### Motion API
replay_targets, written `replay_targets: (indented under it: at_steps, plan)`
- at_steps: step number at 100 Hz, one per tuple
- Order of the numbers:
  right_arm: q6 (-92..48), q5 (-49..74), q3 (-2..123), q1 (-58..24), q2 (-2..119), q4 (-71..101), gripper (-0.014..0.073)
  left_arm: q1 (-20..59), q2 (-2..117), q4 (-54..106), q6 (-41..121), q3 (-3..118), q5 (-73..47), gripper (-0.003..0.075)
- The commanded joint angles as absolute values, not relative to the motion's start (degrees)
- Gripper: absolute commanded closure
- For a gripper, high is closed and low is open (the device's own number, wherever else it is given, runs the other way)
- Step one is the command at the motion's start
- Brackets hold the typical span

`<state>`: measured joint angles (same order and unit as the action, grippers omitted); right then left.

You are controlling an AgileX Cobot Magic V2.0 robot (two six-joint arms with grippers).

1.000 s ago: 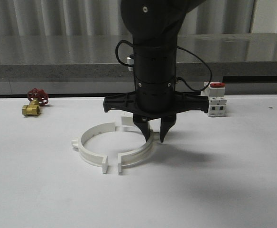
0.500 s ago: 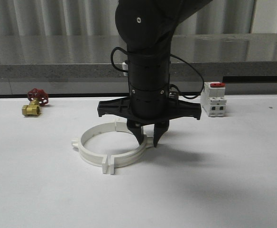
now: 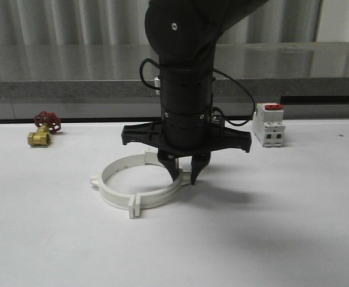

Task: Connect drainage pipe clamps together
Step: 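Press the held half against the placed half to close the ring, release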

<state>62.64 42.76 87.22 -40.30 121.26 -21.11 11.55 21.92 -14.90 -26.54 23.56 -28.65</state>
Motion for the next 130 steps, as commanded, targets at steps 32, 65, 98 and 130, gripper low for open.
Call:
replay_targets:
  at_steps: [32, 65, 98, 130]
  plan:
    - [62.9, 41.1, 88.7, -40.3, 118.6, -21.9, 0.0327, 11.4, 22.2, -15.2, -26.5, 25.1, -24.5, 0.0741]
    - [62.9, 41.2, 88.7, -40.3, 118.2, -21.8, 0.0167, 11.4, 22.2, -15.2, -26.5, 25.1, -24.5, 0.0741]
    - [54.1, 41.7, 88.7, -39.1, 109.9, -23.9, 0.0167, 11.4, 22.2, -15.2, -26.5, 25.1, -24.5, 0.0741]
    - [34.6, 43.5, 85.7, -31.7, 94.7, -18.4, 0.0167, 11.4, 22.2, -15.2, -26.5, 25.1, -24.5, 0.0741]
